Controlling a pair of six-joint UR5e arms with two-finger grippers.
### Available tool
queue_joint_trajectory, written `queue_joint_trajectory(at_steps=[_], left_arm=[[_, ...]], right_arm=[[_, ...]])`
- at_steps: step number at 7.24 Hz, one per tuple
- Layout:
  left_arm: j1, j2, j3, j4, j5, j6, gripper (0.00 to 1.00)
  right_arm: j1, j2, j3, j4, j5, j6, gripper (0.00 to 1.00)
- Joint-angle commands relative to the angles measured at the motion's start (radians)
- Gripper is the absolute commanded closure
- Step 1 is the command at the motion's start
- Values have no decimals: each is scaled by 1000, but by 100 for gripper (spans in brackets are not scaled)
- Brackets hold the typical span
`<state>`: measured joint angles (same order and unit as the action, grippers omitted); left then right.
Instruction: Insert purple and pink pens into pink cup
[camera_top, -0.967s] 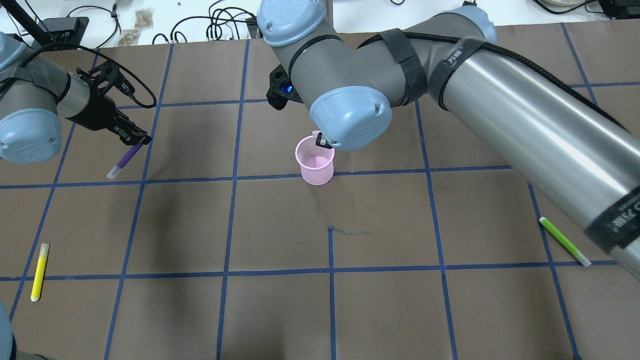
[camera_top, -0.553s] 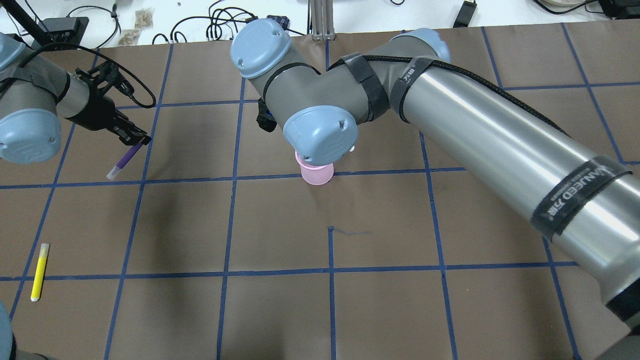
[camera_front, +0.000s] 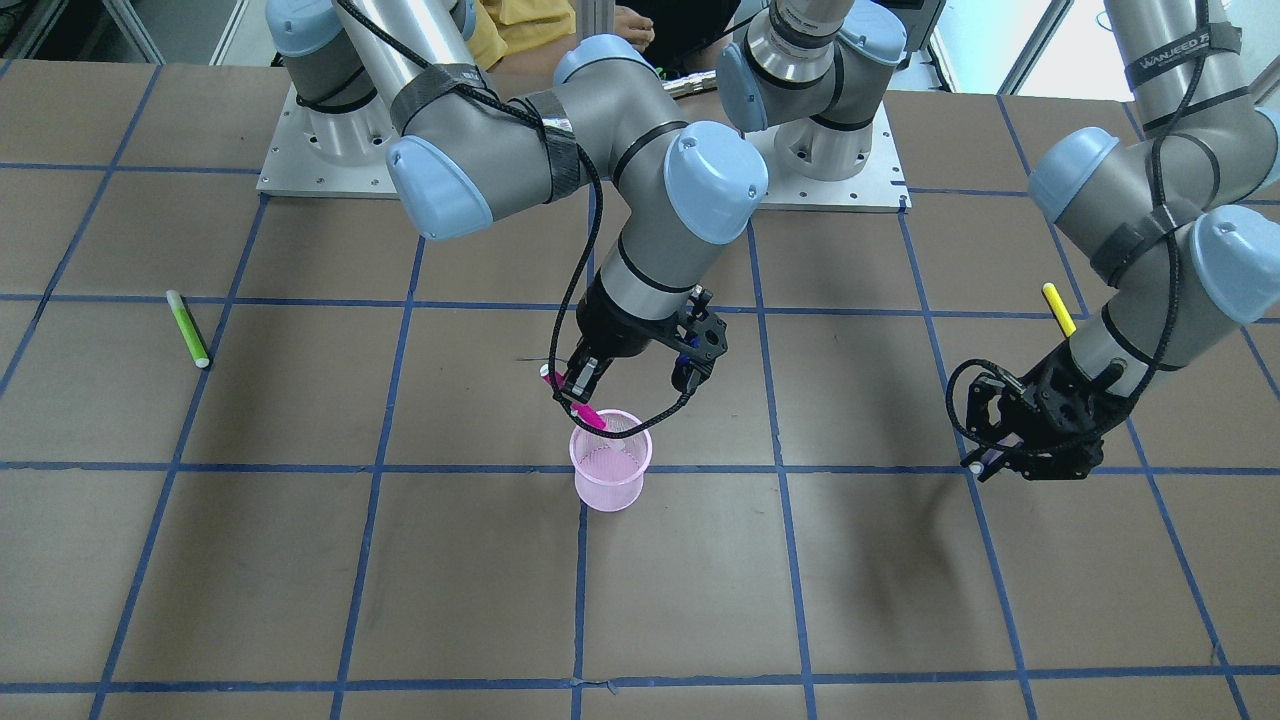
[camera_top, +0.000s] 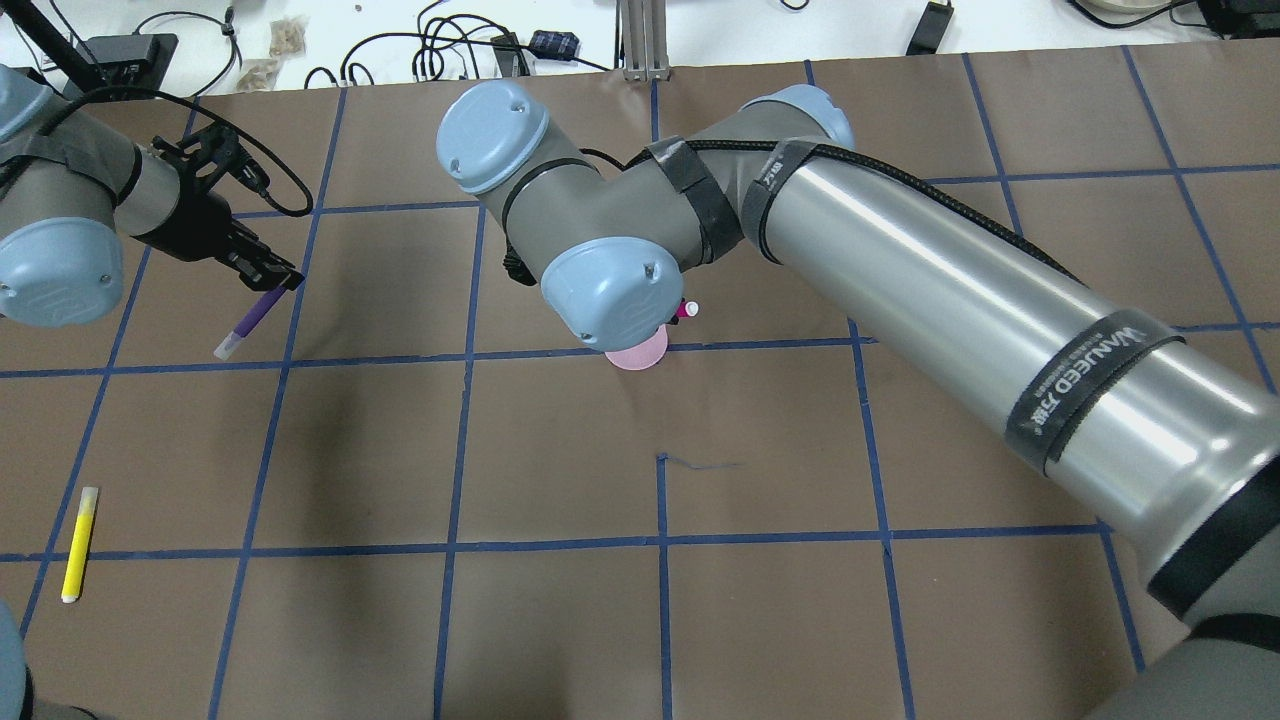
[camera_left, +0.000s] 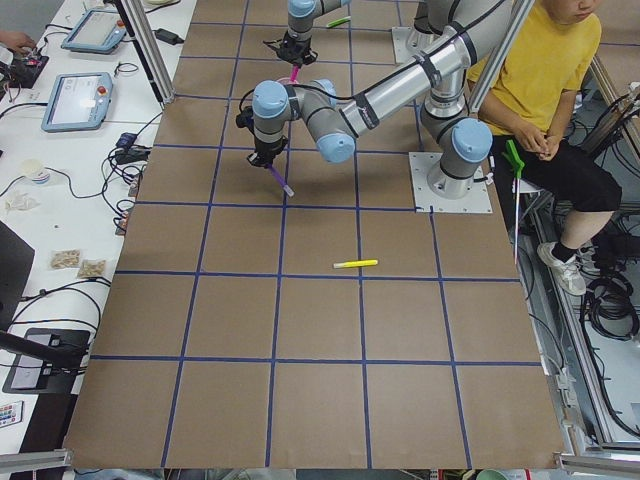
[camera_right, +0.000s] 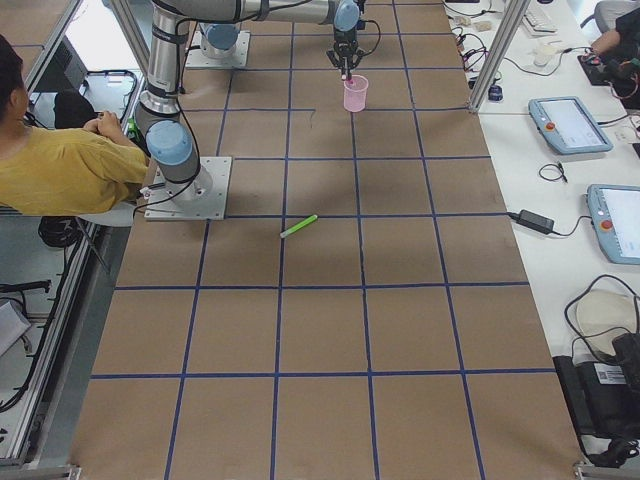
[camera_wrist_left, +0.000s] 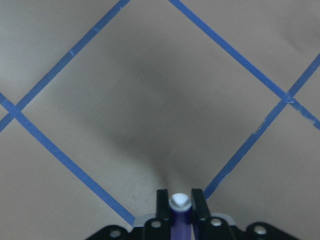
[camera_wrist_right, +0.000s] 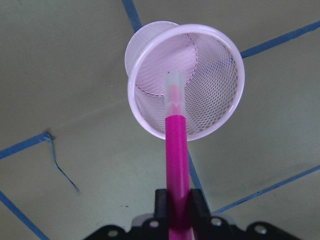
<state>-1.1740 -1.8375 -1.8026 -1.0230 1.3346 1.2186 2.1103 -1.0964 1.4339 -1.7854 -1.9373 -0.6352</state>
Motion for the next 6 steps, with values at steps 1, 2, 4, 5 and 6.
queue_joint_trajectory(at_steps=[1,2,4,5,6], left_arm=[[-1,1,8,0,3,-1,100],[-1,1,8,-3,3,-2,100],[-4,10,9,-15,3,-4,100],[-15,27,18,-37,3,-11,100],[-68,50,25,-55,0,-107,100]], right_arm=[[0,13,0,-26,0,2,50],[0,13,-1,-29,0,0,39],[-3,6,-6,-29,0,0,39],[-25,-12,-18,-26,1,-6,39],[-73,-66,-23,-20,14,-6,40]])
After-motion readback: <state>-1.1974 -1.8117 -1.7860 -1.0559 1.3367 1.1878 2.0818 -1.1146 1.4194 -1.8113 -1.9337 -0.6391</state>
